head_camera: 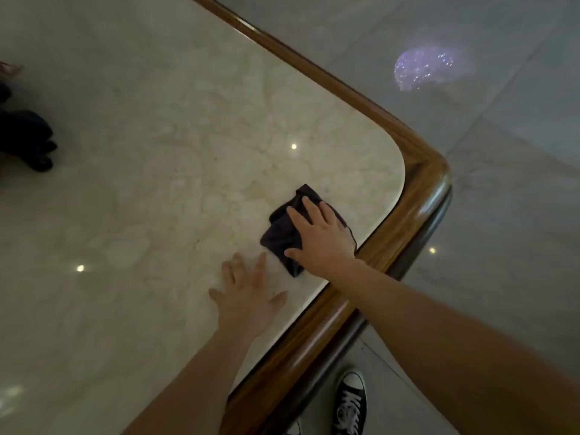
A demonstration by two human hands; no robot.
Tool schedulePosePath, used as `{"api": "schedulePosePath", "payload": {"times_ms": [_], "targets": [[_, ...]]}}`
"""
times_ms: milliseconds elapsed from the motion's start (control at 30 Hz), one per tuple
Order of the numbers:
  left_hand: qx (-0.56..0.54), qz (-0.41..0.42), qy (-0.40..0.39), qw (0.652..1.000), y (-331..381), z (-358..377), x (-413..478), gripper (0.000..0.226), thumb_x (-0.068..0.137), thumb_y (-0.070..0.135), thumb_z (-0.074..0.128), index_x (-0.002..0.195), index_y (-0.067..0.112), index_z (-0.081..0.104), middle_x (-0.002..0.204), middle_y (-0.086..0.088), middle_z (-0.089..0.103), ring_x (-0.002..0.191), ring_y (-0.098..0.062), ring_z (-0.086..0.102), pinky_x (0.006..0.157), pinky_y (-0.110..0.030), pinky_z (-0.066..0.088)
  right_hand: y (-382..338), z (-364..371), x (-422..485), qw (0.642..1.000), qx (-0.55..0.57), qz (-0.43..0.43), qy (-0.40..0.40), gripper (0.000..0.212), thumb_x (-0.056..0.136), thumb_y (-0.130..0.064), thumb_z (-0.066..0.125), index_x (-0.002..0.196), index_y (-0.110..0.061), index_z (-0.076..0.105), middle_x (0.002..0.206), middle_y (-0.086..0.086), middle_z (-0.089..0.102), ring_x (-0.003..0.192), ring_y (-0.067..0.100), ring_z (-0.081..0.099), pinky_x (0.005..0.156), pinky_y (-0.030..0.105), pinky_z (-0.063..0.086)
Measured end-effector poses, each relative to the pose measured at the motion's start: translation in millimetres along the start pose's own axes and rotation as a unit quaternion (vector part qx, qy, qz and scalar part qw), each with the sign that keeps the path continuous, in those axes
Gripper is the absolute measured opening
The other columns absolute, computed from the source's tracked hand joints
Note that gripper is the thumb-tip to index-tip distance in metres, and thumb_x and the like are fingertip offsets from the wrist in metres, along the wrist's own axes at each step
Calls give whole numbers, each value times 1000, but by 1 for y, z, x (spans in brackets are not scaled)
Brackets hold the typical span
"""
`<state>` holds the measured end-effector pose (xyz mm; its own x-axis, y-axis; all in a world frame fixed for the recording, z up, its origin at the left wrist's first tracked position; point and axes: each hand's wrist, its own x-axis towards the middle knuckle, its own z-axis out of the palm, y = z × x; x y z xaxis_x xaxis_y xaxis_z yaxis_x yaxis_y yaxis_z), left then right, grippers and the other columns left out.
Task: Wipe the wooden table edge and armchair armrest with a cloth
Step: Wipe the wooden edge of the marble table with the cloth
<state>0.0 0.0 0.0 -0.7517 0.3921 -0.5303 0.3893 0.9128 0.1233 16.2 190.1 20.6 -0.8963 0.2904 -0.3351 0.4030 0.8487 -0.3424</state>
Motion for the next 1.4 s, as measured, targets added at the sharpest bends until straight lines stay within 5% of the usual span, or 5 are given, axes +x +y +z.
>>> {"api": "schedulePosePath", "payload": {"times_ms": [200,433,767,1167,1400], "targets": [[45,1,50,998,2,16,3,92,82,77,37,148,40,-14,160,-19,-20,145,-44,-13,105,-74,18,7,23,12,993,-103,-16,-47,91,82,-75,51,151,-48,-3,164,3,-20,148,42,-7,116,61,9],[41,3,51,998,1,23,6,95,81,78,38,144,44,-24,159,-18,-24,145,-43,-17,104,-77,15,18,25,-3,982,-161,-55,85,36,85,-25,66,117,-24,51,146,15,39,113,45,43,88,54,43],[34,-23,-37,998,10,-25,5,91,81,79,37,152,39,-4,163,-12,-8,148,-36,-3,109,-69,20,36,-27,-39,983,140,-35,117,29,89,-23,63,118,-19,62,128,3,56,109,30,52,89,42,49],[70,138,117,981,60,-116,-83,75,89,70,19,151,38,-7,165,-6,0,149,-32,-2,114,-63,8,9,-143,-143,946,235,30,220,24,88,-22,65,112,-24,66,112,-12,55,99,8,53,75,12,37],[57,204,148,966,88,-167,-140,76,87,70,20,151,39,-8,164,-8,5,149,-34,2,114,-65,9,-9,-195,-225,930,231,65,280,15,88,-24,66,103,-26,67,105,-14,54,95,7,54,75,21,41]]}}
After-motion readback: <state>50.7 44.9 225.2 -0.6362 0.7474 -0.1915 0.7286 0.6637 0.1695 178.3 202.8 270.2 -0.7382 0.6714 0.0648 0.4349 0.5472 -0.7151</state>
